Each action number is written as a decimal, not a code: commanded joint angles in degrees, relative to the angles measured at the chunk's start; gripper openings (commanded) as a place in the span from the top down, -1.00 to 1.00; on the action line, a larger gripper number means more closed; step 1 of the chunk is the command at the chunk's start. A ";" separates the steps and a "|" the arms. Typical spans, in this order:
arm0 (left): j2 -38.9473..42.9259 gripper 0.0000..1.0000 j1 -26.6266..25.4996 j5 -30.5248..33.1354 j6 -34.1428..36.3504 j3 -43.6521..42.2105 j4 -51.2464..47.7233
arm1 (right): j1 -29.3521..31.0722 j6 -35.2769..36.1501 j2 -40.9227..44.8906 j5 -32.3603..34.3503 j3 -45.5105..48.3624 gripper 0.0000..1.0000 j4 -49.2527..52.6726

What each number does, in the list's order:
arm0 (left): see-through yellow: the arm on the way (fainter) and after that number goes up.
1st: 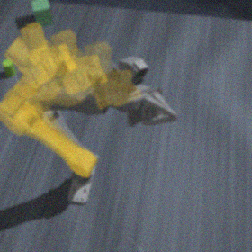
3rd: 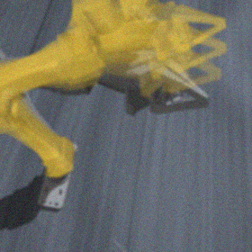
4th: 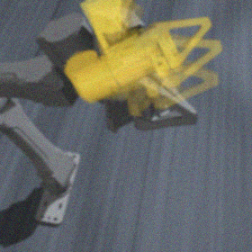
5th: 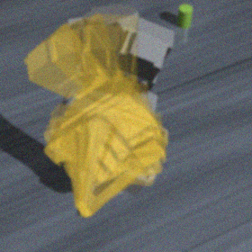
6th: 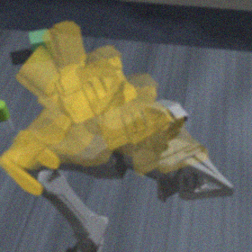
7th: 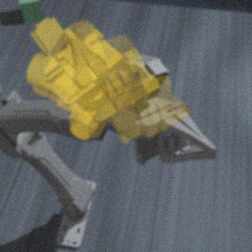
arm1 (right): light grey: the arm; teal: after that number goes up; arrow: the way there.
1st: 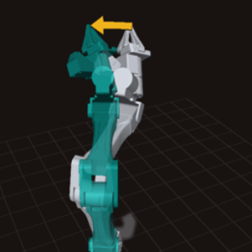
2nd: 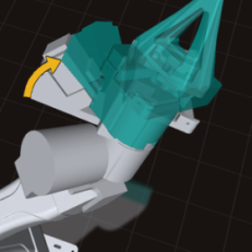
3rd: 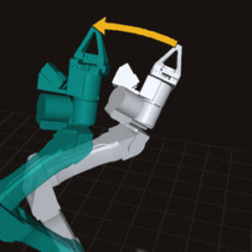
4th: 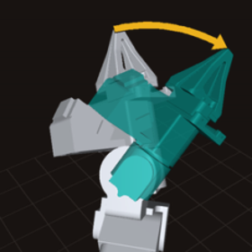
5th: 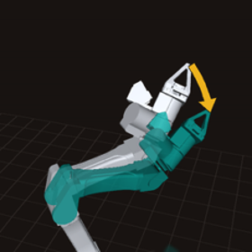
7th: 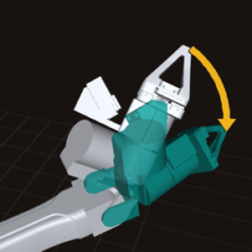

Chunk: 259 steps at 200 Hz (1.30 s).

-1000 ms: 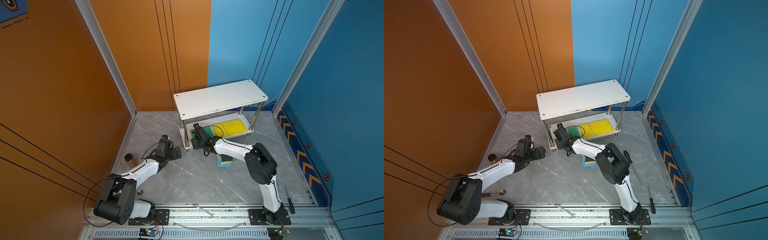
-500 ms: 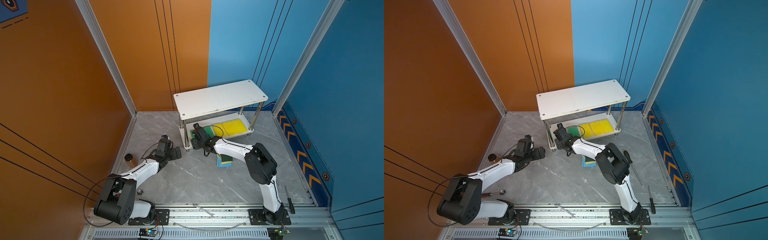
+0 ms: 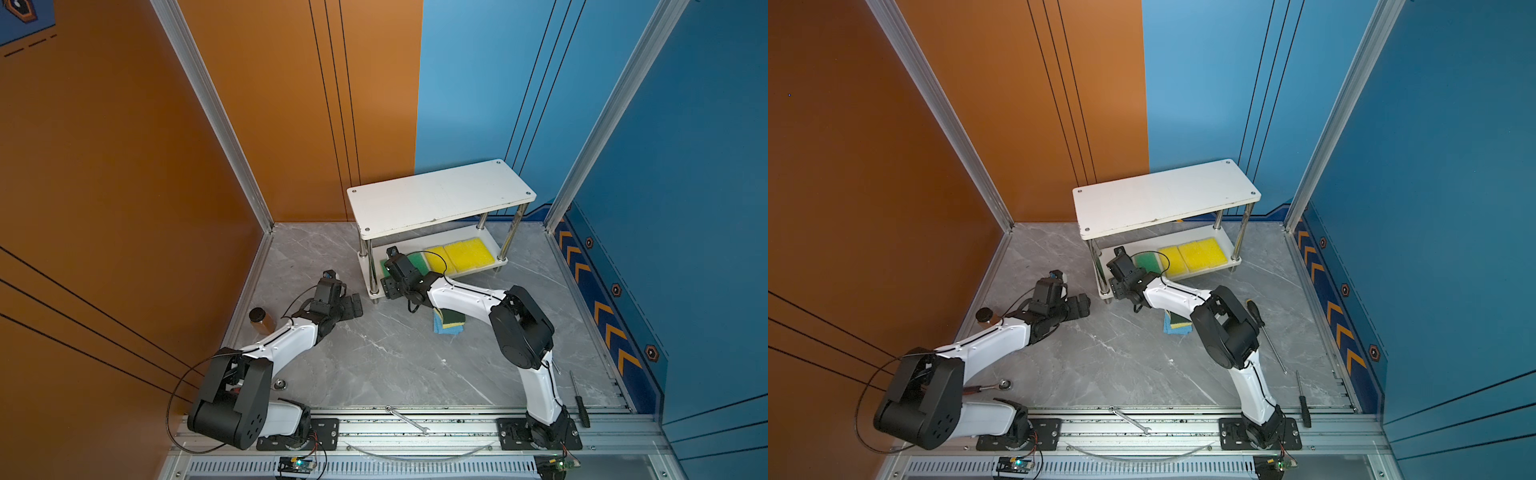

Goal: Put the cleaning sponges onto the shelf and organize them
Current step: 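Lower the green-yellow sponge onto the lower tier beside the green sponge, then open the right gripper and withdraw it over the dark green pad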

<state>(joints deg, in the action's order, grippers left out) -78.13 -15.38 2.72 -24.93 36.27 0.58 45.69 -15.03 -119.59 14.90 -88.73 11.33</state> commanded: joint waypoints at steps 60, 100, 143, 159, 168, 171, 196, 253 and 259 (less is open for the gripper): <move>-0.01 -0.95 0.34 -0.08 0.76 1.44 -0.67 | 0.79 1.90 5.17 1.29 2.36 -0.55 -0.76; -0.10 -0.95 0.35 -0.17 0.76 1.52 -0.58 | 0.79 2.30 6.60 1.85 3.55 -0.60 -0.71; 0.08 -0.95 0.35 -0.17 0.76 1.37 -0.68 | 0.75 4.47 8.78 1.50 5.35 -0.60 -0.76; 0.25 -0.95 0.28 -0.13 0.76 1.30 -0.74 | 0.86 5.63 10.57 1.71 6.85 -0.61 -0.39; 0.39 -0.95 0.36 -0.08 0.76 1.39 -0.80 | 0.83 6.03 11.98 2.23 8.06 -0.63 -0.40; 0.43 -0.95 0.35 -0.08 0.80 1.43 -0.86 | 0.85 6.01 12.46 2.49 8.40 -0.64 -0.40; 0.61 -0.95 0.35 -0.28 0.85 1.53 -0.84 | 0.77 5.95 17.04 3.01 12.18 -0.75 -0.36; 1.40 -0.95 0.65 -0.15 2.19 1.89 -1.52 | 0.80 5.76 29.67 2.05 21.46 -0.96 4.74; 1.40 -0.95 0.78 -0.24 2.38 2.01 -1.71 | 0.76 5.54 31.05 2.43 22.35 -1.00 5.93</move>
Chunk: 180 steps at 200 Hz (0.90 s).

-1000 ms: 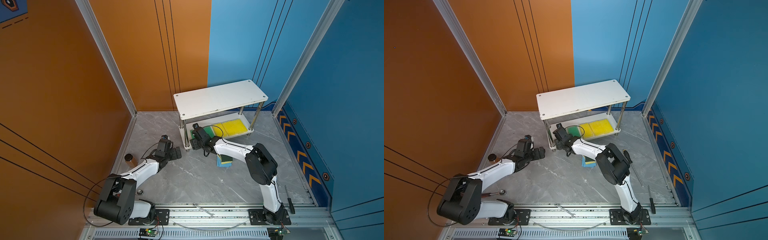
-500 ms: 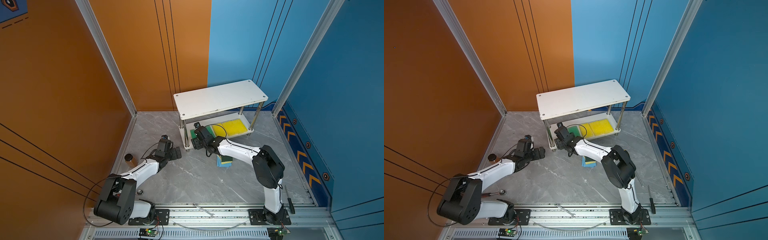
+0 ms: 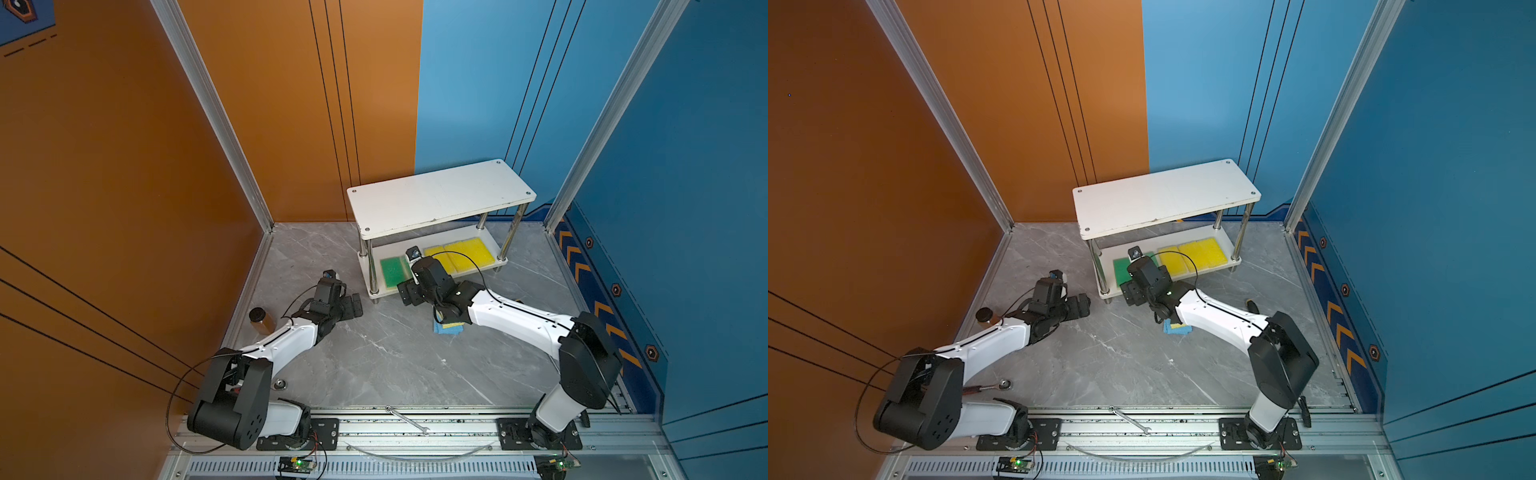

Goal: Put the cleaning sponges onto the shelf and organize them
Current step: 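Open the right gripper and withdraw it over the dark green pad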

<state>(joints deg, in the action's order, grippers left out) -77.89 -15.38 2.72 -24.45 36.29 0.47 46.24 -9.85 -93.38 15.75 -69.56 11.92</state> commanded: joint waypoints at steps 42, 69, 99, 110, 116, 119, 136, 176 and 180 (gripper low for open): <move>1.16 -0.95 0.96 -1.40 2.12 3.32 -1.96 | -1.56 -3.47 14.09 2.43 7.94 -1.00 14.10; 1.07 -0.95 0.96 -1.67 2.21 4.14 -2.14 | -3.72 -6.15 17.80 -0.41 10.25 -1.00 17.76; 1.11 -0.95 0.96 -1.84 1.95 4.36 -2.14 | -5.07 -8.11 18.96 -1.36 12.34 -1.00 19.95; 1.07 -0.95 0.88 -1.89 1.86 4.37 -2.05 | -5.61 -8.58 18.77 -2.21 12.85 -1.00 20.07; 0.98 -0.95 0.87 -1.93 1.75 4.45 -2.07 | -5.63 -8.83 18.47 -2.37 13.04 -1.00 20.07; 0.90 -0.95 0.85 -1.92 1.77 4.41 -2.03 | -5.65 -8.86 18.38 -2.43 13.18 -1.00 20.07; 0.81 -0.95 0.87 -2.02 1.77 4.55 -1.99 | -5.63 -9.14 16.93 -2.56 13.22 -1.00 20.07; 1.29 -0.95 0.79 -1.75 1.73 4.16 -2.05 | -7.48 -9.06 13.50 -4.12 13.04 -0.99 19.40; 1.32 -0.95 0.79 -1.67 1.69 4.14 -2.05 | -7.41 -9.09 13.22 -4.19 13.05 -0.98 19.29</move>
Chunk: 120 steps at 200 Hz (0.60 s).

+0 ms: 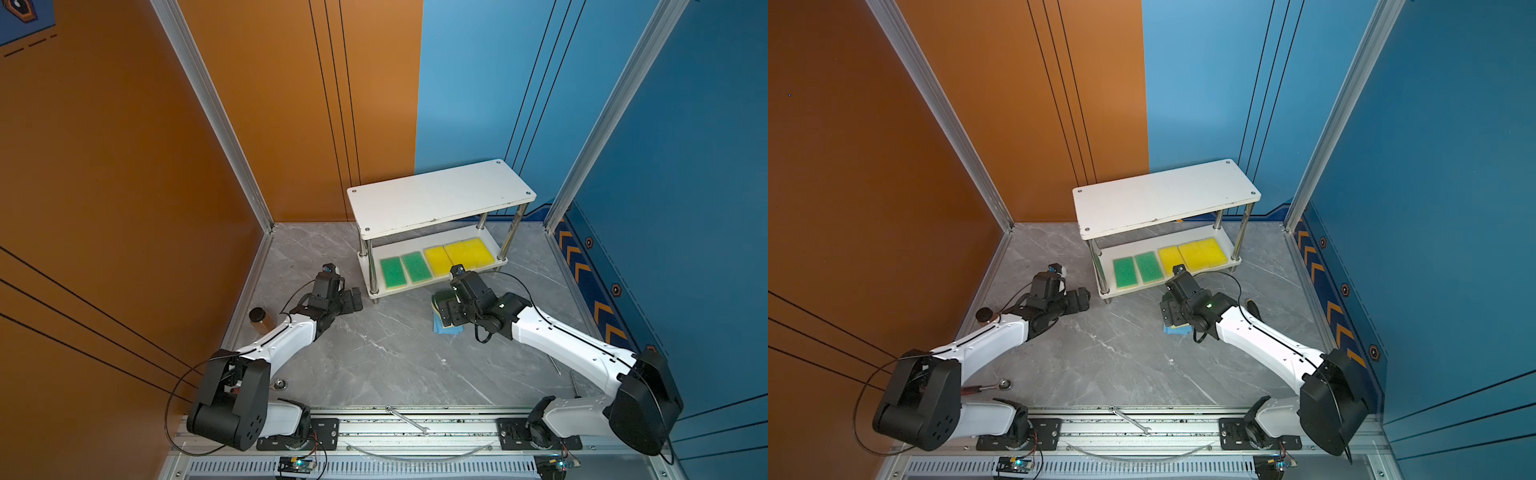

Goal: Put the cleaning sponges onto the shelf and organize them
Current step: 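Open the right gripper and withdraw it over the dark green pad, then lower the right gripper and grasp the dark green scouring pad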

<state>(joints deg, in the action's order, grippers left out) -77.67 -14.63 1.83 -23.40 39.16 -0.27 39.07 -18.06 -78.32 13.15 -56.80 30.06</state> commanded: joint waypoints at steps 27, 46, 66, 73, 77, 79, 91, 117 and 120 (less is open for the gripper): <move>1.41 -0.95 0.00 -0.77 0.55 1.01 -1.40 | -0.31 -0.76 -4.05 -1.73 -0.25 -0.97 1.05; 1.36 -0.95 0.00 -0.68 0.55 1.10 -1.58 | -0.48 -0.60 -5.35 -1.79 -0.58 -0.96 0.96; 1.38 -0.95 0.04 -0.68 0.63 1.12 -1.66 | -0.75 -0.48 -6.59 -2.03 -0.89 -0.95 0.70; 1.38 -0.95 0.04 -0.68 0.63 1.10 -1.71 | -0.88 -0.48 -7.06 -2.12 -0.78 -0.95 0.62; 1.34 -0.95 0.04 -0.60 0.63 1.10 -1.62 | -0.92 -0.40 -7.29 -2.16 -0.75 -0.94 0.53; 1.30 -0.95 0.04 -0.64 0.63 1.12 -1.58 | -0.92 -0.40 -7.46 -2.18 -0.77 -0.94 0.48; 1.08 -0.95 0.04 -0.64 0.63 1.18 -1.57 | -1.08 -0.30 -8.08 -2.27 -0.91 -0.92 0.14; 0.70 -0.95 0.04 -0.77 0.63 1.33 -1.49 | -1.36 -0.22 -9.42 -2.77 -0.88 -0.86 -0.75; 0.61 -0.95 0.04 -0.77 0.63 1.35 -1.50 | -1.36 -0.22 -9.54 -2.78 -0.86 -0.85 -0.86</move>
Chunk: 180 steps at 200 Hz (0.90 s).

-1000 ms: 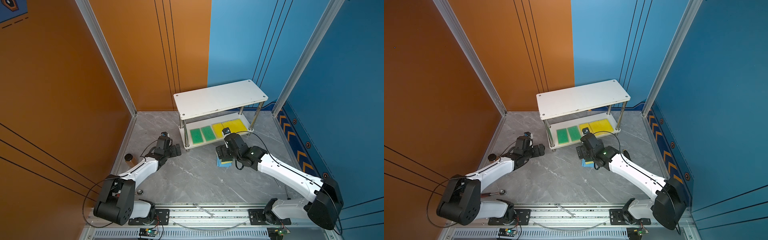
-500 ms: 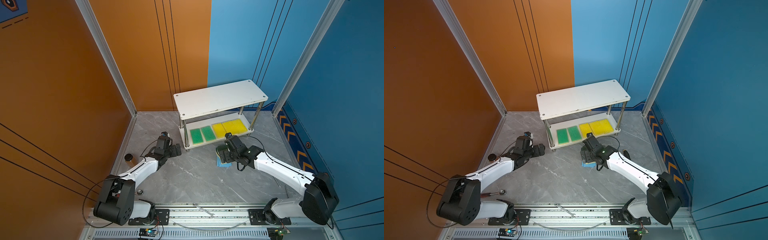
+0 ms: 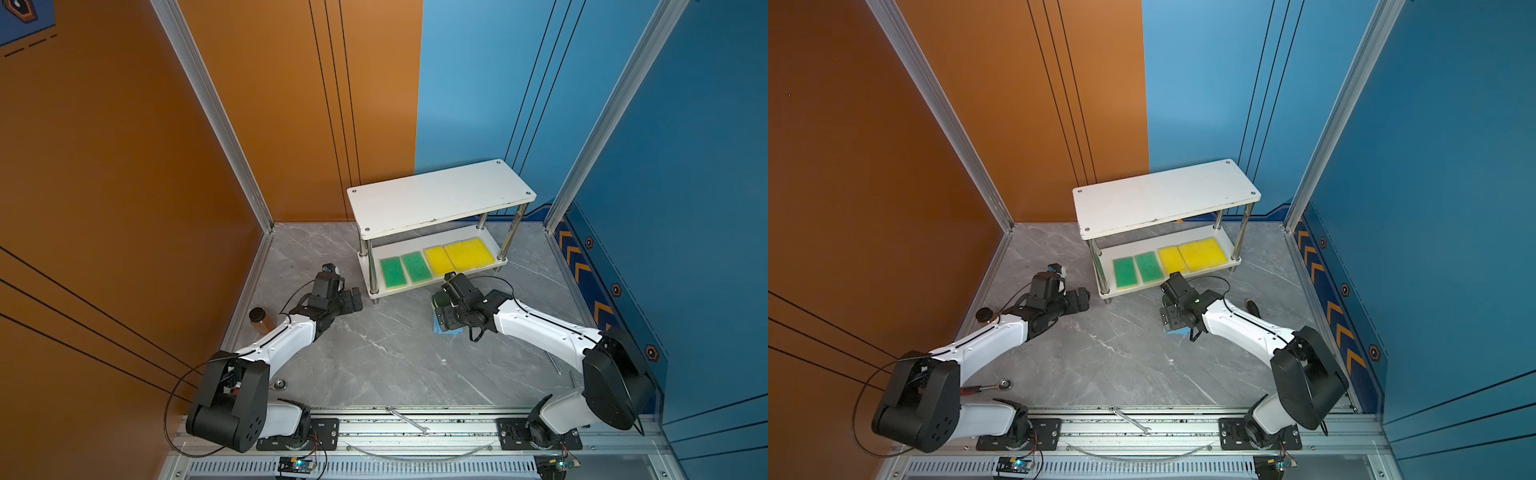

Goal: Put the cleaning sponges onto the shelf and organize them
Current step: 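Lower the right gripper and grasp the dark green scouring pad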

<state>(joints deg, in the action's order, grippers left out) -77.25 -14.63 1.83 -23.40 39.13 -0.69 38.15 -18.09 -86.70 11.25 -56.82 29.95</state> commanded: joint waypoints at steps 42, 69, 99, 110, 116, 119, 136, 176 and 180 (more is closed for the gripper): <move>-0.09 -0.95 0.04 -0.69 0.63 1.30 -0.86 | -1.11 0.16 -2.47 -1.48 -1.12 -0.72 -1.70; -0.18 -0.95 0.00 -0.55 0.63 1.18 -0.81 | -1.29 0.41 -2.81 -1.53 -1.15 -0.62 -1.74; -0.35 -0.95 0.13 -0.49 0.63 1.04 -0.81 | -1.48 0.59 -2.05 -0.96 -0.86 -0.45 -1.67; -0.51 -0.95 0.13 -0.51 0.63 1.09 -0.81 | -1.50 0.84 -1.28 -0.94 -0.69 -0.38 -1.65; -0.57 -0.95 0.13 -0.51 0.63 1.03 -0.72 | -1.57 0.99 -0.81 -0.85 -0.53 -0.36 -1.66; -0.62 -0.95 0.13 -0.51 0.63 1.08 -0.72 | -1.59 1.03 -0.58 -0.73 -0.52 -0.35 -1.65; -0.79 -0.95 0.13 -0.59 0.55 1.13 -0.55 | -1.71 1.30 1.00 -0.63 -0.18 -0.33 -1.65; -1.12 -0.95 0.10 -0.94 0.37 1.12 -0.28 | -2.62 1.82 3.60 -1.48 0.14 -0.24 -0.55; -1.13 -0.95 0.13 -0.95 0.37 1.05 -0.22 | -2.72 1.99 3.83 -1.60 0.19 -0.24 -0.33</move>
<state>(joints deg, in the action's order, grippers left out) -77.84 -14.63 1.83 -23.42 39.16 -0.67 36.10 -17.41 -85.23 10.11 -56.82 28.40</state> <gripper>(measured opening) 0.976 0.627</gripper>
